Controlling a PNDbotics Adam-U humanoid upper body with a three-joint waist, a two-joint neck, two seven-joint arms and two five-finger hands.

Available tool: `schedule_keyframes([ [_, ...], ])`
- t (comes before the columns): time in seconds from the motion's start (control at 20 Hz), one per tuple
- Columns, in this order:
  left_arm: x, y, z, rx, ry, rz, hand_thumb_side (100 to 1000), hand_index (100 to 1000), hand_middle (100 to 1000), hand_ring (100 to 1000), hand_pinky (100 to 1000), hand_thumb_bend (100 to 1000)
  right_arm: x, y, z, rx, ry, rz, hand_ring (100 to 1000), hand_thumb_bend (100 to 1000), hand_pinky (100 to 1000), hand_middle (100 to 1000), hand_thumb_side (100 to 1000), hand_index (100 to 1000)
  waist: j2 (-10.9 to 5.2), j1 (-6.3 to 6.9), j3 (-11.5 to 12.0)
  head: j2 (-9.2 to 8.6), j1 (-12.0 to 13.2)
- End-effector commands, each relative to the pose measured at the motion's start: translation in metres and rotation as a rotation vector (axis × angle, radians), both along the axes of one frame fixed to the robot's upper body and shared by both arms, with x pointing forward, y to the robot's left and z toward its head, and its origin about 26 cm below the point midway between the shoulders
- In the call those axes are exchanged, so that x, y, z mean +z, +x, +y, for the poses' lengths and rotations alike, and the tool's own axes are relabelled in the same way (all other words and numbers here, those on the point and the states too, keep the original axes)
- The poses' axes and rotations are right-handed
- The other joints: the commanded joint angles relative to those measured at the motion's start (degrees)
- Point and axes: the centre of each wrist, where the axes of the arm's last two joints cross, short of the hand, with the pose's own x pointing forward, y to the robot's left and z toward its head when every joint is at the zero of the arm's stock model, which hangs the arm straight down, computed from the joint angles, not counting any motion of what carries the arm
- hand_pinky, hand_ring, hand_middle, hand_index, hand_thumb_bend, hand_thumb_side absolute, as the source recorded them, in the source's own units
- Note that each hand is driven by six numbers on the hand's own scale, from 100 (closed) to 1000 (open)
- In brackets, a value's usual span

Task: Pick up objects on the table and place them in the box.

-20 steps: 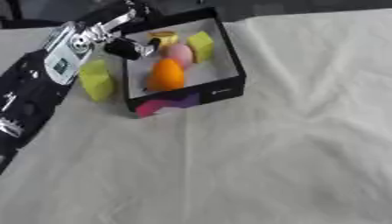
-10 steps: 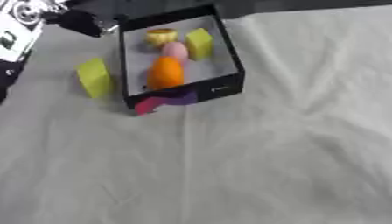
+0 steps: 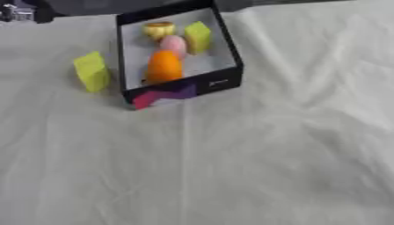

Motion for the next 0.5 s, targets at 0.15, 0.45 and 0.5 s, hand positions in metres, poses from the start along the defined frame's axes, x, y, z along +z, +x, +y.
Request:
schedule_keyframes([
  [0.15, 0.004, 0.0, 0.006, 0.013, 0.09, 0.038, 1000, 820, 750, 856, 957, 533, 0.009, -0.003, -0.001, -0.009, -0.026, -0.019, 614, 100, 899, 625, 547, 860, -2.36, -0.31, 0.1, 0.11, -0.1],
  [0.45, -0.014, 0.009, 0.002, 0.033, 0.13, 0.087, 1000, 861, 795, 884, 976, 565, 0.009, -0.003, -0.001, -0.012, -0.026, -0.014, 612, 100, 899, 623, 549, 858, -2.24, -0.06, -0.1, -0.07, -0.1],
  [0.5, -0.017, 0.011, 0.001, 0.032, 0.139, 0.096, 1000, 861, 795, 885, 981, 569, 0.008, -0.003, -0.001, -0.014, -0.026, -0.012, 611, 100, 899, 622, 551, 858, -2.19, -0.04, -0.1, -0.09, -0.1],
])
